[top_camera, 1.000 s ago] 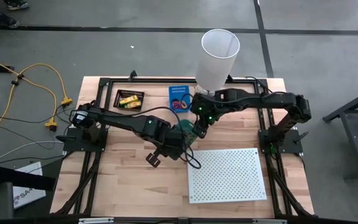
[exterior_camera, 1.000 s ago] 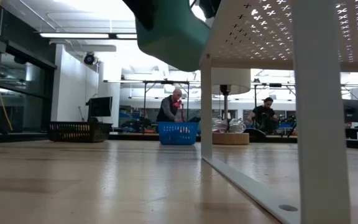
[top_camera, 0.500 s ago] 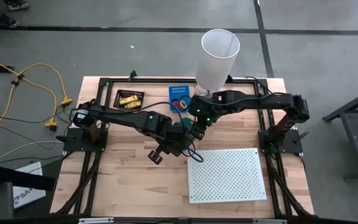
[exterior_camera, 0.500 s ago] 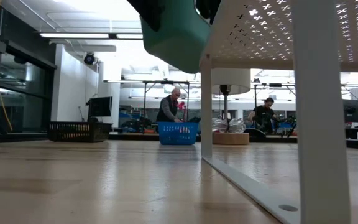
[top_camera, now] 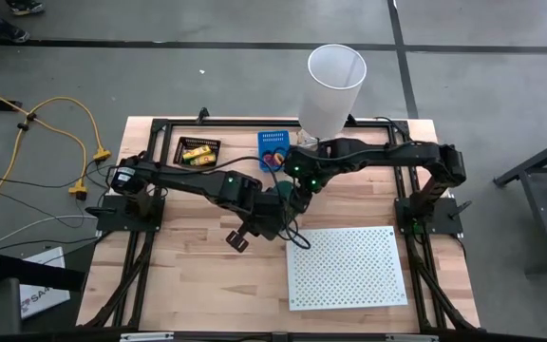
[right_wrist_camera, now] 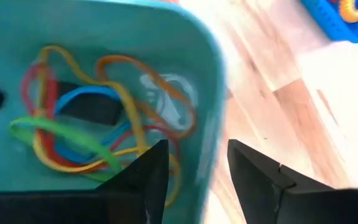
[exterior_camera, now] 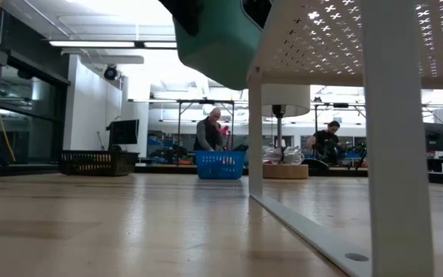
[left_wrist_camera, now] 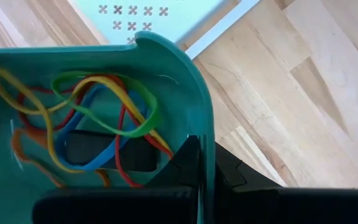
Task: Pick & Place Office Desk Supplies
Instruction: Put the green bin with the rubber bands on the shelf
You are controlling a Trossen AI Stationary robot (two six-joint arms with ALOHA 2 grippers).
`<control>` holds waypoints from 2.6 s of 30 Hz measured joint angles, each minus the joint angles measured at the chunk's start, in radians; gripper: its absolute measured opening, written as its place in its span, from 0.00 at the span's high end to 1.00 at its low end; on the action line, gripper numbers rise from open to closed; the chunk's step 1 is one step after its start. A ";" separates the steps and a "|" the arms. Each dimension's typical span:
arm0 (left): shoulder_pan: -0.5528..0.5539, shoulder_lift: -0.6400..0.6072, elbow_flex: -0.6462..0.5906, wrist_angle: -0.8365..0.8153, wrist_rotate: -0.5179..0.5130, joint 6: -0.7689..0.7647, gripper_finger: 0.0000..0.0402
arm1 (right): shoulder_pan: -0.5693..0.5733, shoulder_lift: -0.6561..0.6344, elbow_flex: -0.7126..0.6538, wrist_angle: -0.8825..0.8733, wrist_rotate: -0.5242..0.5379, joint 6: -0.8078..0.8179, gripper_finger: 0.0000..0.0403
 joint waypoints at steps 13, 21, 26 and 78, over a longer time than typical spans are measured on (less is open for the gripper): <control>-0.005 0.000 0.000 0.009 -0.028 -0.007 1.00 | 0.001 0.001 0.000 0.006 -0.002 -0.001 0.76; -0.006 0.000 0.000 0.023 -0.028 0.002 1.00 | 0.000 0.001 0.000 0.019 0.001 -0.010 0.89; -0.006 0.000 0.000 0.023 -0.028 -0.003 1.00 | 0.000 0.000 0.000 0.019 0.005 -0.011 0.97; -0.011 0.000 0.000 0.045 -0.032 -0.009 0.61 | 0.001 -0.001 0.000 0.029 -0.059 0.001 0.99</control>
